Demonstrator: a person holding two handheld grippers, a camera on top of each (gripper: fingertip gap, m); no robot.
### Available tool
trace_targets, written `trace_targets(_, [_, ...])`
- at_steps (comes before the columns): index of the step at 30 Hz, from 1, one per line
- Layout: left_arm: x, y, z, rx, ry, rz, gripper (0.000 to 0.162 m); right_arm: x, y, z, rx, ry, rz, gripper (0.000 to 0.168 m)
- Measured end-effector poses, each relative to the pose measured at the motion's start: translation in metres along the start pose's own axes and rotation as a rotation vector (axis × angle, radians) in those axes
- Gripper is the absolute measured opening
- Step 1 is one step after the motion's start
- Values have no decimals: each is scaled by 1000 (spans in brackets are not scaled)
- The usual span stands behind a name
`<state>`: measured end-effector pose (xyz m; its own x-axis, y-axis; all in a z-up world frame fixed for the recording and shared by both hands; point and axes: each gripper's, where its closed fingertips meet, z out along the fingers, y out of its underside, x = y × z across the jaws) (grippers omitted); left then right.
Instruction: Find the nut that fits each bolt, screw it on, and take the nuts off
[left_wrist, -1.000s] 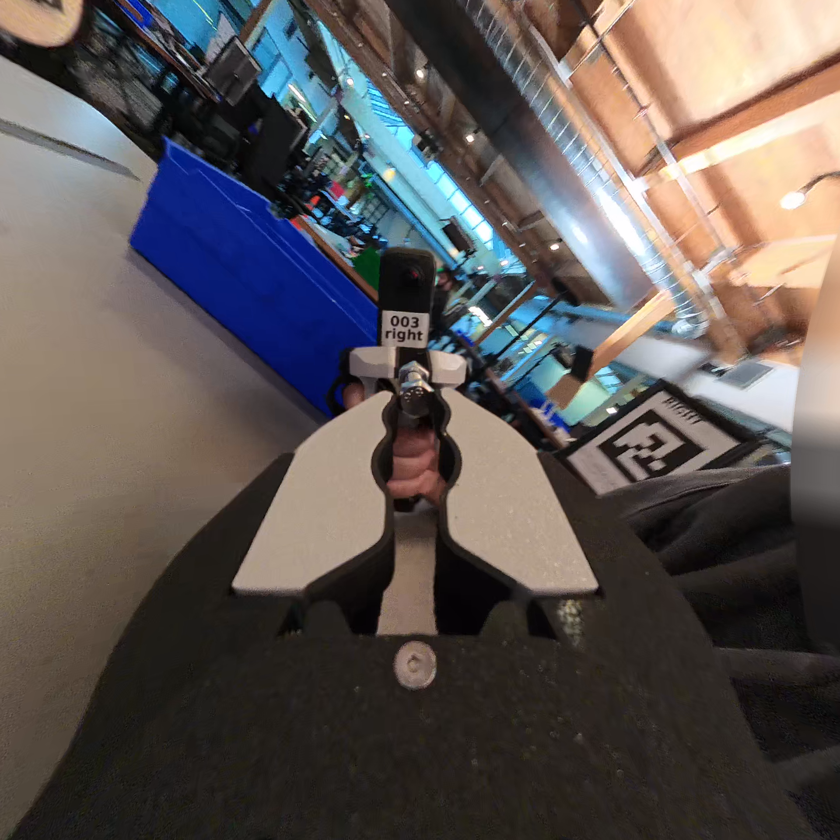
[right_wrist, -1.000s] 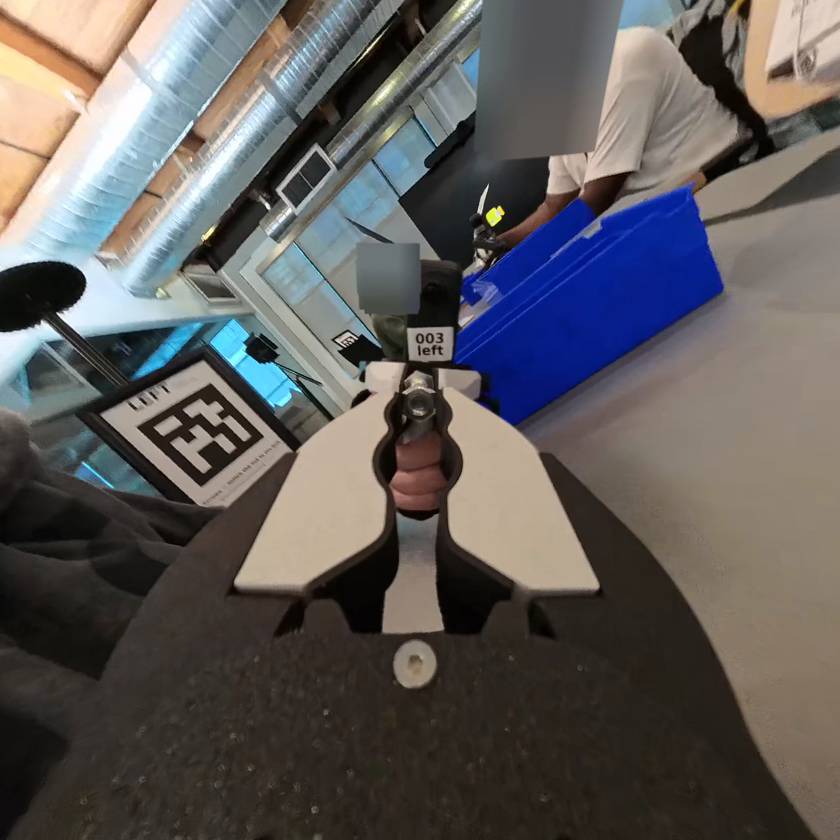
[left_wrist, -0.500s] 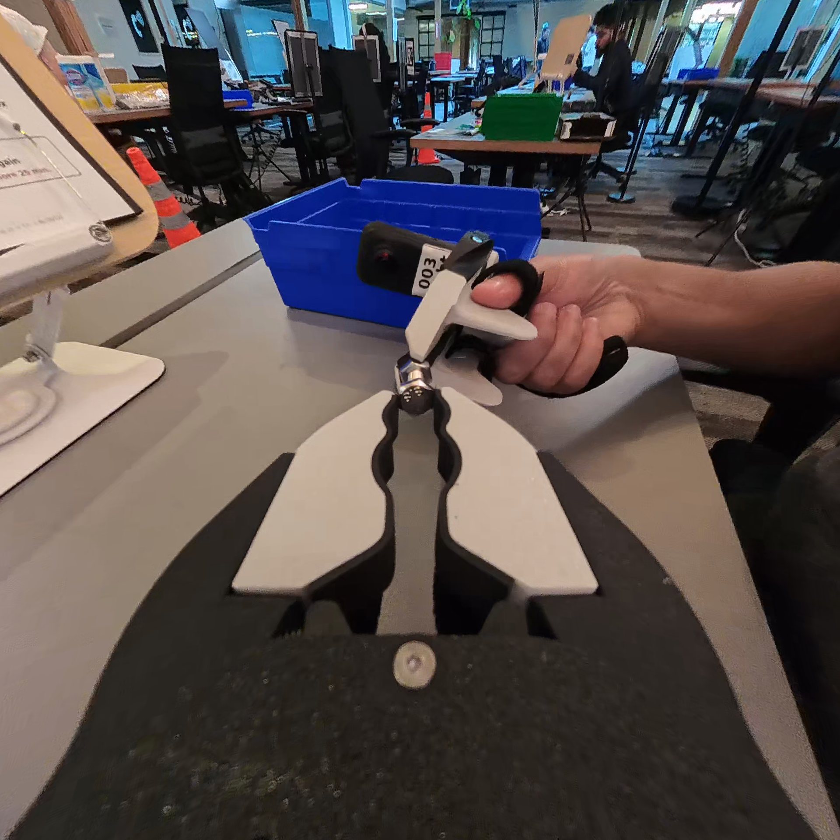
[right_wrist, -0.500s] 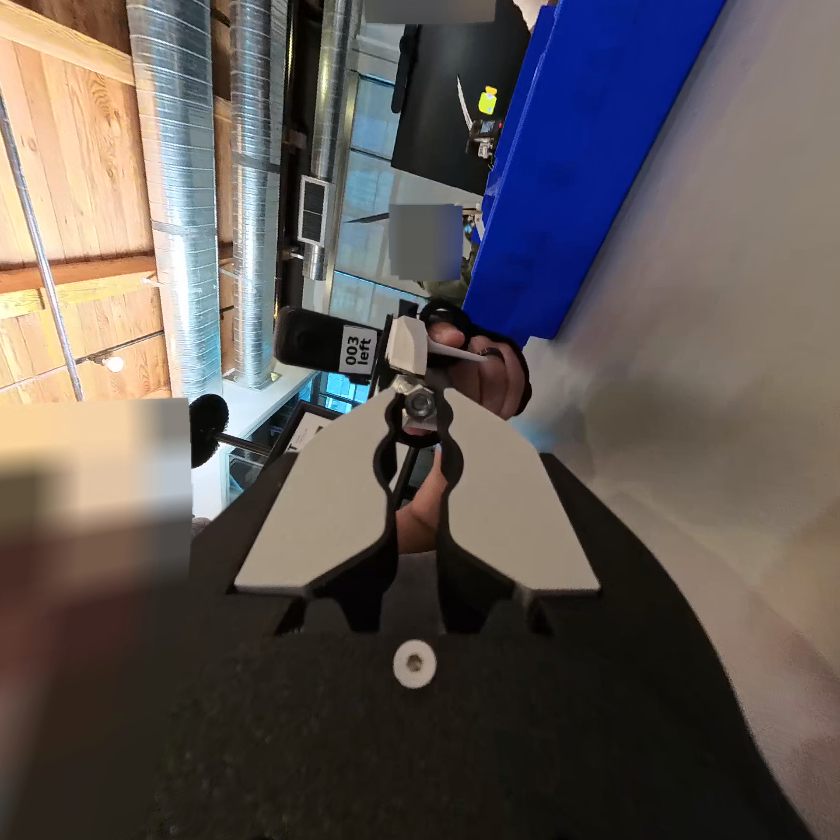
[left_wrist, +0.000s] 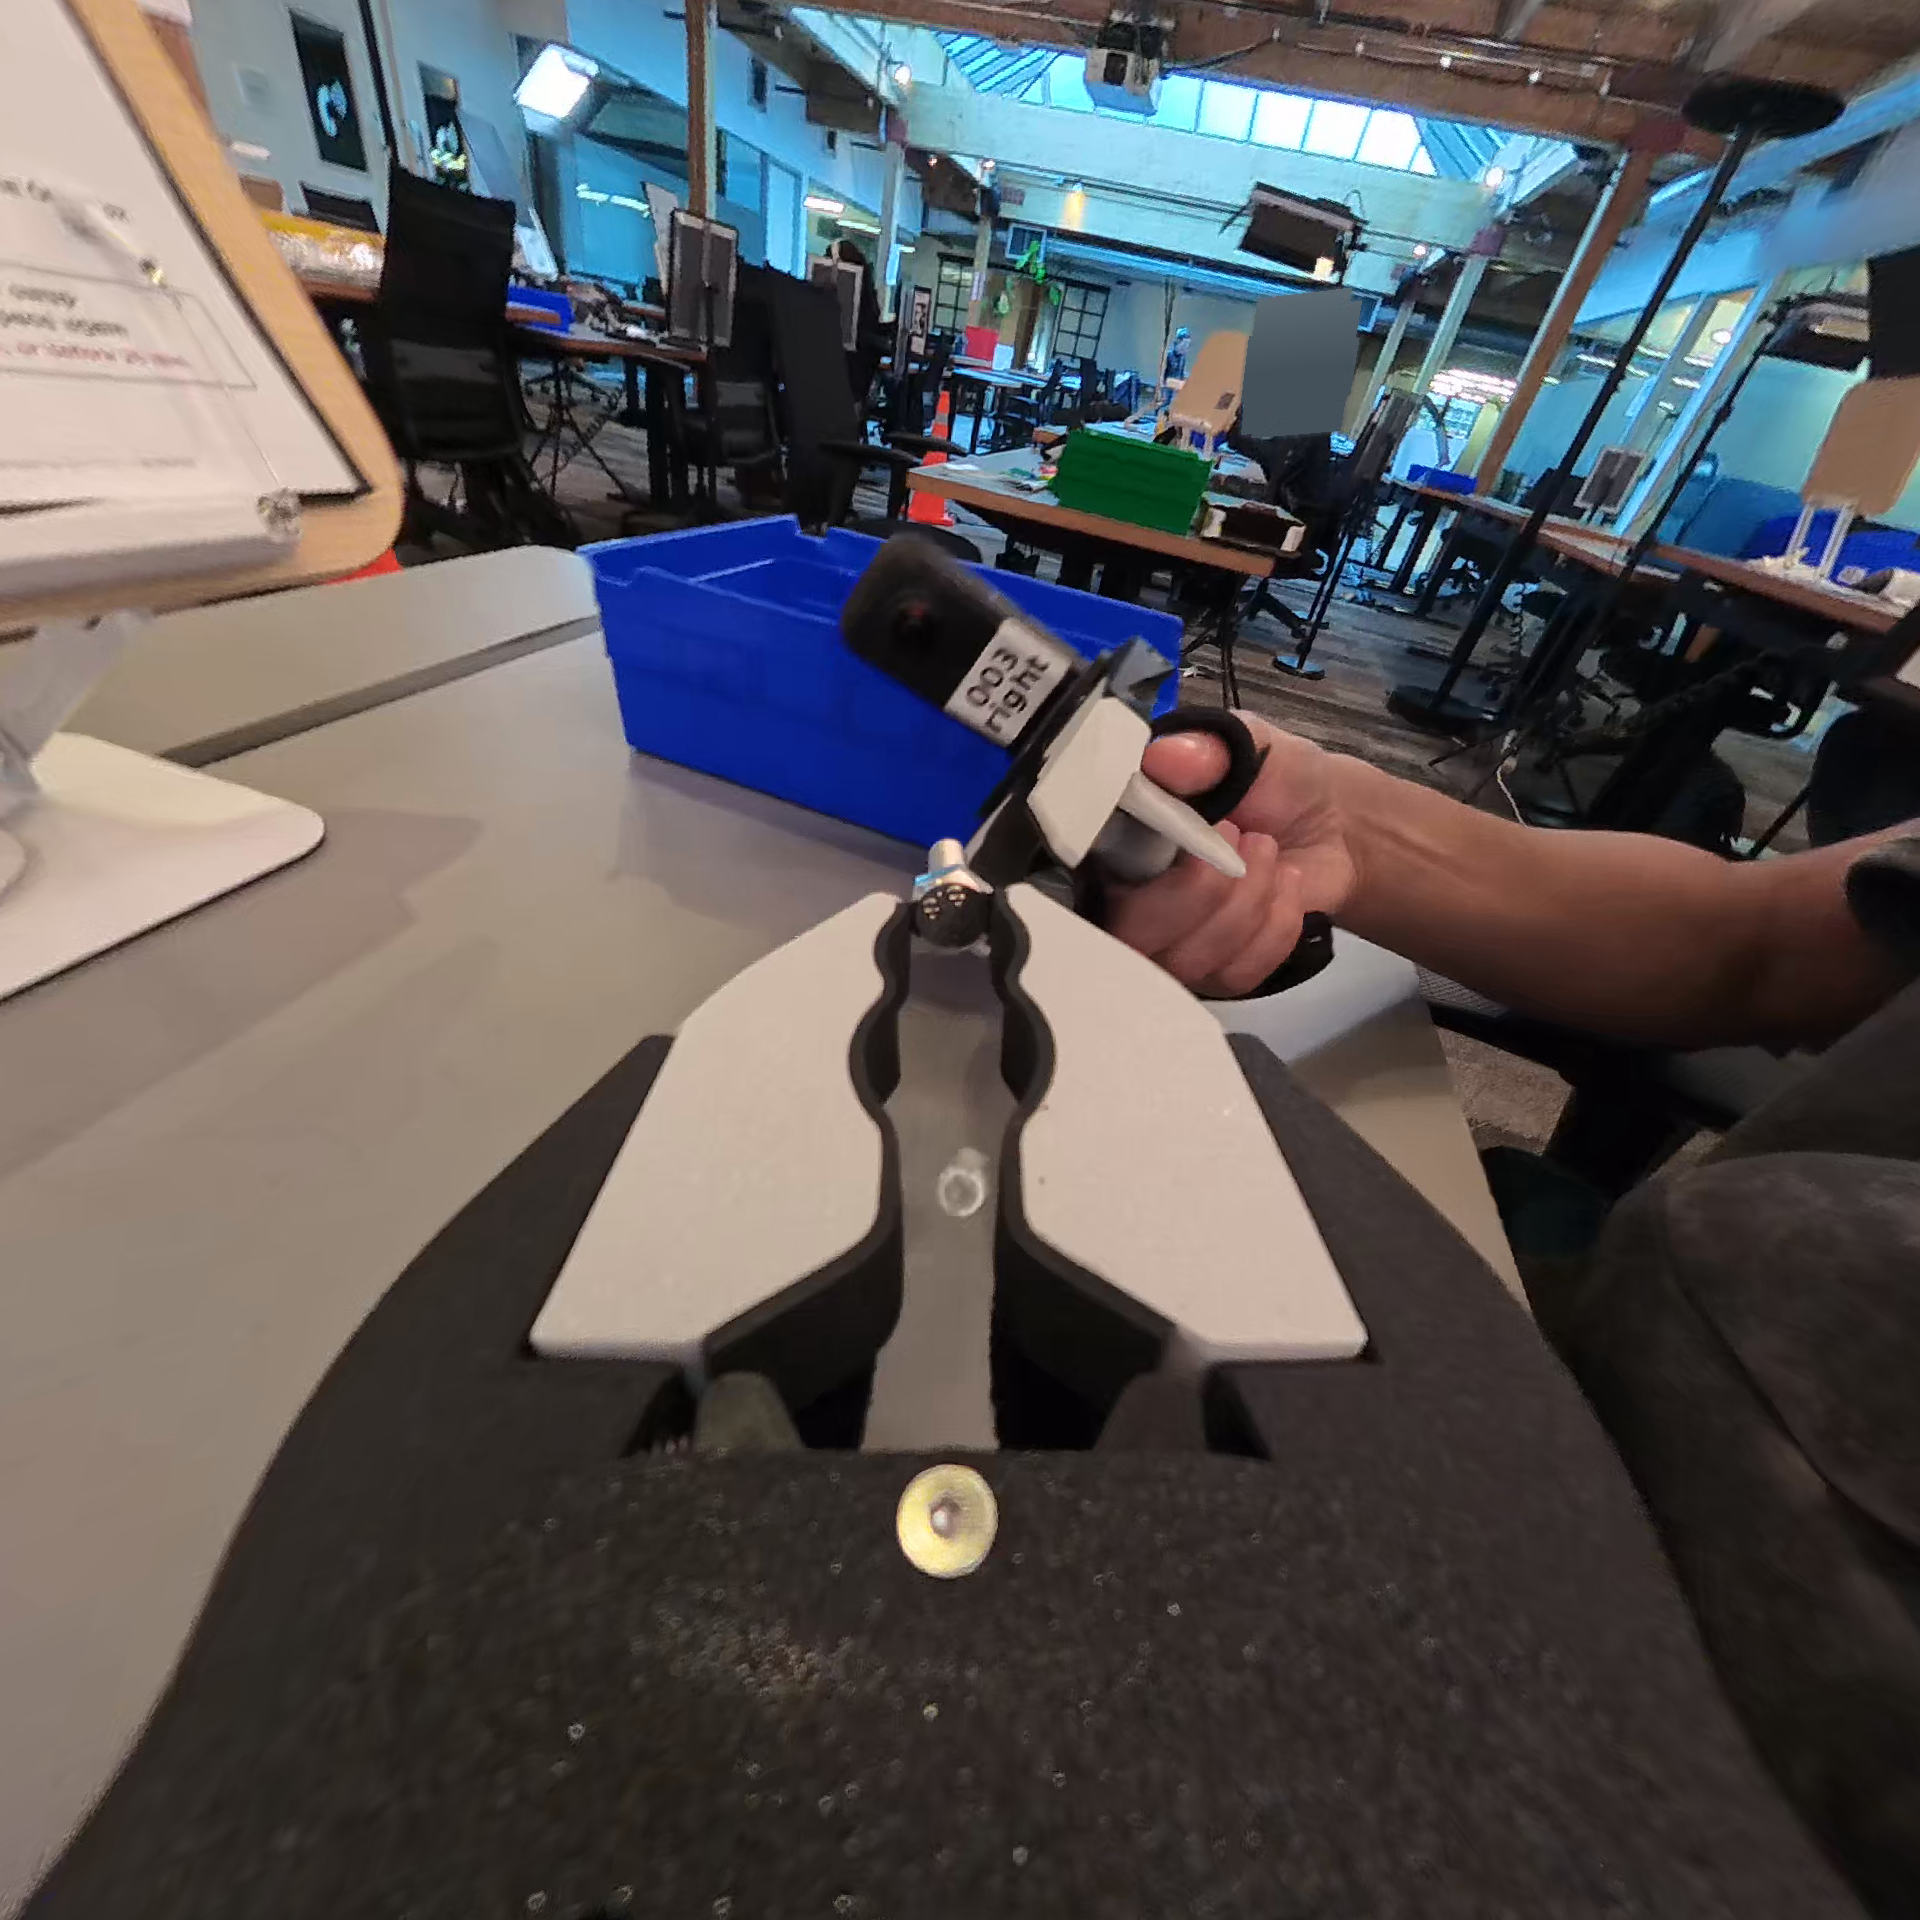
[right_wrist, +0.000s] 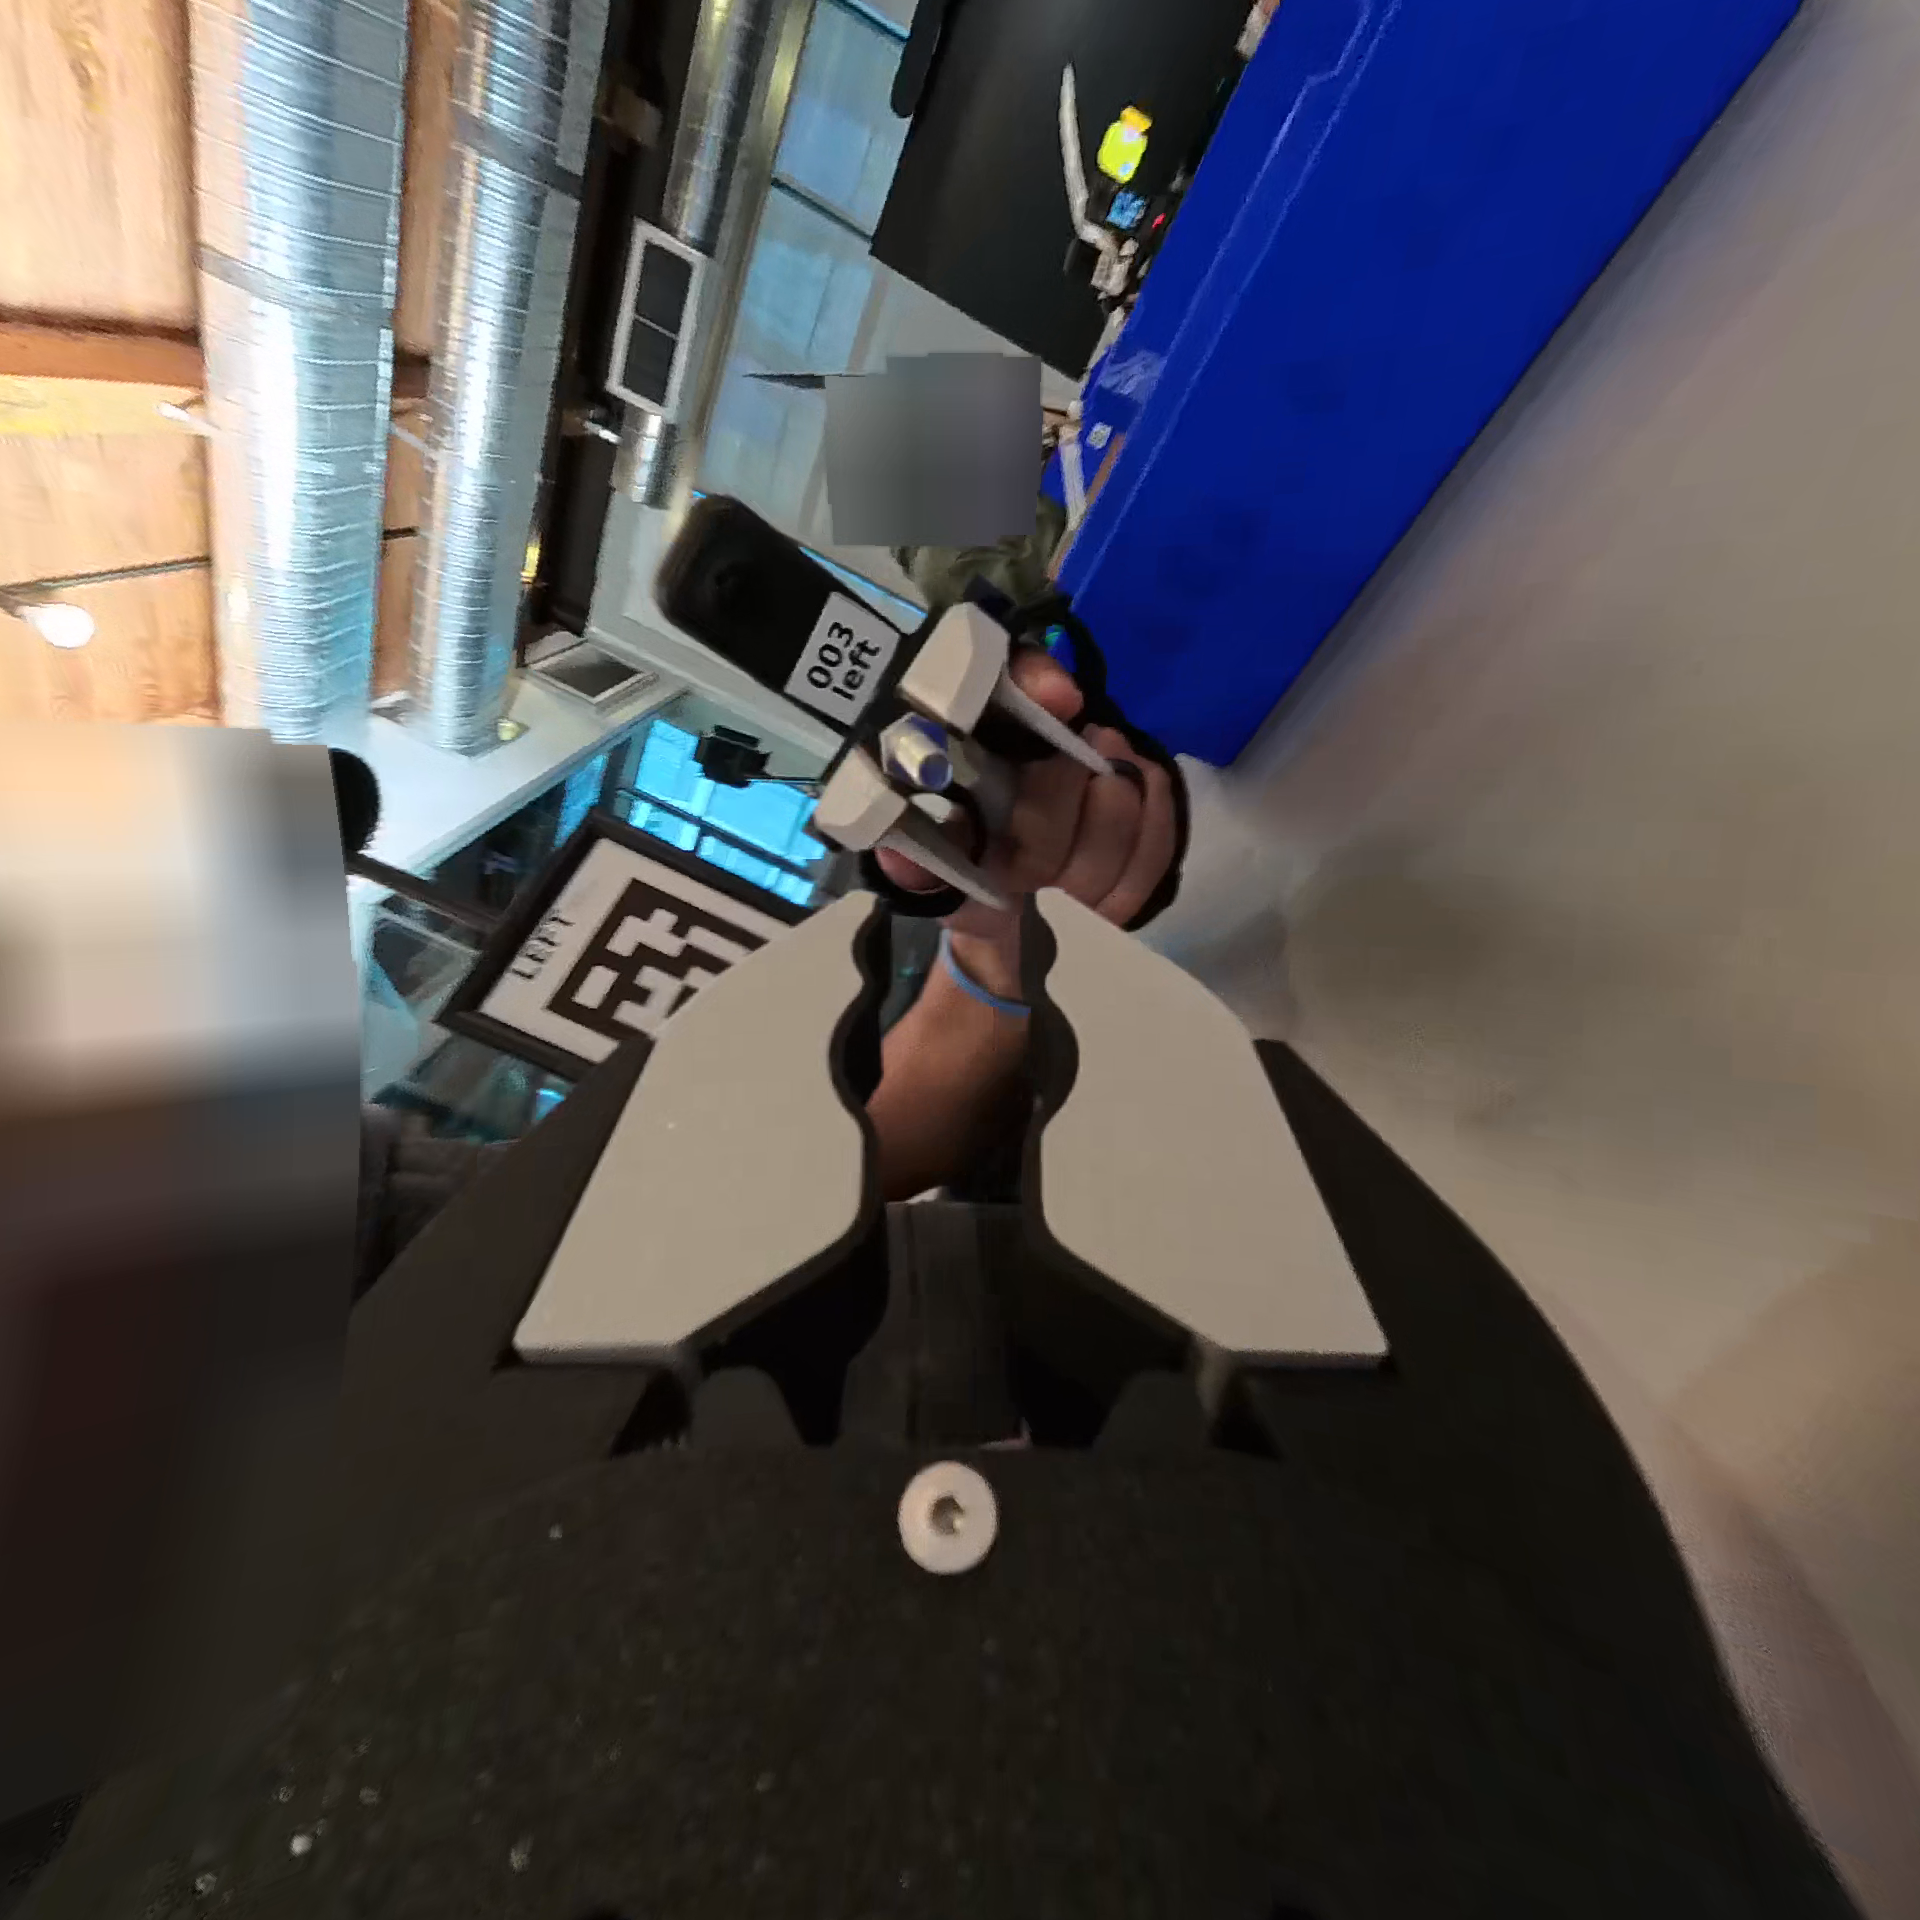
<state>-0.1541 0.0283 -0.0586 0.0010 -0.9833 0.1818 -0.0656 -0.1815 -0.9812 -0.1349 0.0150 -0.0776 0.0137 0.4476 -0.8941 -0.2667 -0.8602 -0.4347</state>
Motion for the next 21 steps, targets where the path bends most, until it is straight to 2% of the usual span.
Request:
trace_targets(4, [-16, 6, -2, 2, -68, -70, 14, 15, -3, -3, 10, 132, -124, 23])
trace_targets(8, [-34, 12, -3, 34, -186, -126, 14, 20, -13, -11, 114, 312, -399, 23])
trace_targets(14, [-45, 17, -5, 29, -269, -80, 14, 29, -17, -11, 210, 500, -767, 28])
trace_targets(18, [-46, 15, -8, 48, -269, -85, 14, 32, -21, -13, 215, 568, -807, 34])
trace_targets(21, [-45, 17, -6, 36, -263, -87, 15, 26, -15, -11, 164, 532, -835, 34])
